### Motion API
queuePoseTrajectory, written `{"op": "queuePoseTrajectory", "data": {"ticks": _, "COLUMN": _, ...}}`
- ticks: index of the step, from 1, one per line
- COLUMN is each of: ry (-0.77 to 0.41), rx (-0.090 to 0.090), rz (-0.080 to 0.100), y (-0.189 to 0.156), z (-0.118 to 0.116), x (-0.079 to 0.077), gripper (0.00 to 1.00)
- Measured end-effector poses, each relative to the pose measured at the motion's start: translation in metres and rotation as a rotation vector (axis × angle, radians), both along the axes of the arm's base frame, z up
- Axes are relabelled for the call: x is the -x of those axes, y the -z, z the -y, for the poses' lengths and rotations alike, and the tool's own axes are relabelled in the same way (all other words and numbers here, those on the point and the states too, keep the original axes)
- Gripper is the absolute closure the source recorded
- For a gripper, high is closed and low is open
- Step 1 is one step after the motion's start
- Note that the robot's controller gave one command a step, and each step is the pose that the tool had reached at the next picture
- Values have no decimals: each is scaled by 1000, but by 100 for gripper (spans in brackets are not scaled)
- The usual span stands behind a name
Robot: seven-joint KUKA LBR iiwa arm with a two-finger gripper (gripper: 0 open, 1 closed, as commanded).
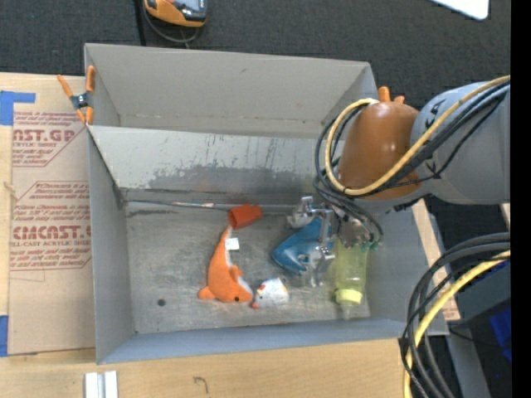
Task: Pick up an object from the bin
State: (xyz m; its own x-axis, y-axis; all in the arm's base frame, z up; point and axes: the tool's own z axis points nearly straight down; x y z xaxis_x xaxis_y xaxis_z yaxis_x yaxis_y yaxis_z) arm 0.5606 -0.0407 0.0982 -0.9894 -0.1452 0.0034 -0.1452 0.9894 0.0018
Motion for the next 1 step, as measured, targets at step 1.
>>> {"op": "queuePoseTrajectory", "data": {"ticks": 1, "ry": -34, "rx": 1, "rz": 7, "y": -14, "z": 9, "x": -3, "gripper": 0}}
